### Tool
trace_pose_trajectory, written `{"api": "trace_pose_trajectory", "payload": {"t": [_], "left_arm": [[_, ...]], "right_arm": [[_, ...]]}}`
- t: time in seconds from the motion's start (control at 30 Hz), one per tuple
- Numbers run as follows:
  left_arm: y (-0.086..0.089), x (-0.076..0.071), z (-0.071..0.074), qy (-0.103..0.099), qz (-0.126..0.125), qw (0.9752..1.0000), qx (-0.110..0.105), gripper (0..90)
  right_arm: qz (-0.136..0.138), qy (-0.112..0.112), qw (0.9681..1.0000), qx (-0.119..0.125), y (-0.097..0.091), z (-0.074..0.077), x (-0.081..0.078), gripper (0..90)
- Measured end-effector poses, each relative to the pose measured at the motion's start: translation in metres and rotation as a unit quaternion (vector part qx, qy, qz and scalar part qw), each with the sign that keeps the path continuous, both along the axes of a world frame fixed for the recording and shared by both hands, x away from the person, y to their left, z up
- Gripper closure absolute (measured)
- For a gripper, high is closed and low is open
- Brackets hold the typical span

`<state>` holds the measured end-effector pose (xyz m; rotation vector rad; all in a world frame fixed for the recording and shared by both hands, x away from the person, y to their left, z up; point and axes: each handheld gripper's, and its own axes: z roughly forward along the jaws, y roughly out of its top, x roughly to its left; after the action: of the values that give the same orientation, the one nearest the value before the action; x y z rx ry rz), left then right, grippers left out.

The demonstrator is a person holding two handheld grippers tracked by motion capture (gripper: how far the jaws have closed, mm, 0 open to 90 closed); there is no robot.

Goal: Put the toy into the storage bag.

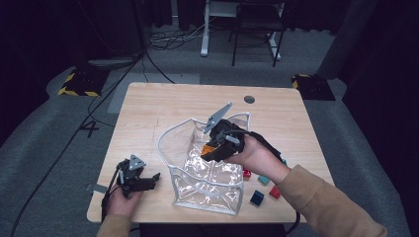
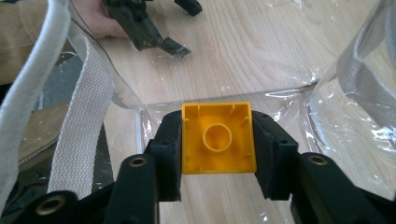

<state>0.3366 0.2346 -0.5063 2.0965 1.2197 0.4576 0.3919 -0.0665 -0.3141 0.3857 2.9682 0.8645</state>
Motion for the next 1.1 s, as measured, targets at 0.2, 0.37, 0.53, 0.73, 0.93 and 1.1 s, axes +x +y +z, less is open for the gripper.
{"api": "trace_pose_trajectory", "payload": {"t": [0.2,0.37,0.53,0.73,0.93,1.1], "left_arm": [[0.0,0.0,0.0,0.0,-0.001,1.0,0.001,19.1],[0.0,0.0,0.0,0.0,-0.001,1.0,0.0,19.1],[0.0,0.0,0.0,0.0,-0.002,1.0,-0.001,19.1],[0.0,0.0,0.0,0.0,-0.003,1.0,-0.001,19.0],[0.0,0.0,0.0,0.0,-0.003,1.0,-0.001,19.1],[0.001,0.0,0.0,0.0,-0.003,1.0,0.0,19.1]], "right_arm": [[0.008,-0.018,0.9996,0.02,-0.004,0.004,-0.002,43.3],[0.001,-0.026,0.9987,0.044,-0.013,0.011,-0.004,43.2],[-0.02,-0.035,0.996,0.08,-0.033,0.027,-0.002,43.2],[-0.046,-0.033,0.9919,0.114,-0.06,0.04,0.003,43.3],[-0.078,-0.05,0.9874,0.128,-0.092,0.051,0.006,43.3],[-0.109,-0.06,0.9827,0.137,-0.12,0.056,0.01,43.5]]}}
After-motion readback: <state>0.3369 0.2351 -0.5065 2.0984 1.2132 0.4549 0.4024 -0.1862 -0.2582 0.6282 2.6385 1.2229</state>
